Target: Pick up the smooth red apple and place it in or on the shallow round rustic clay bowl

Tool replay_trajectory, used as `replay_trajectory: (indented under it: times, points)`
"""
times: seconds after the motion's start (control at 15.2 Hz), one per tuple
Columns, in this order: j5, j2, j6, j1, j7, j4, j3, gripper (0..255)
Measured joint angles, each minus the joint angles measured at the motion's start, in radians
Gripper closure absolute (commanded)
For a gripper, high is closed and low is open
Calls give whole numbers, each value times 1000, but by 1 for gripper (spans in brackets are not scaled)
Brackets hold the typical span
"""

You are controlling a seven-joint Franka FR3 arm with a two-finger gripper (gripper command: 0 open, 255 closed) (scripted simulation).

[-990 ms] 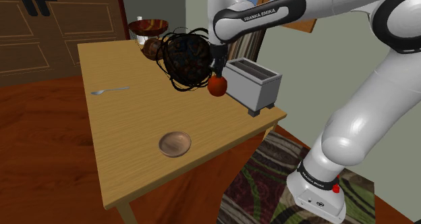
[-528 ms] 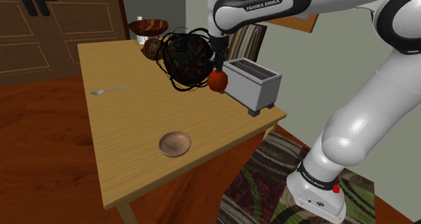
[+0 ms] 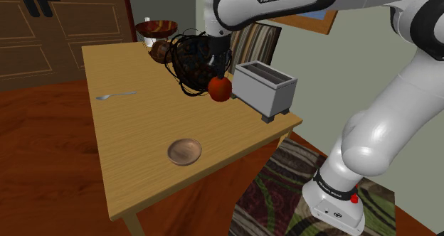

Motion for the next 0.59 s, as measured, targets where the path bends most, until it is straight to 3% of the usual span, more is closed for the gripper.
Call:
replay_trajectory:
  times: [0.59]
  points:
    - [15,50,-122,95,203,132,128,255]
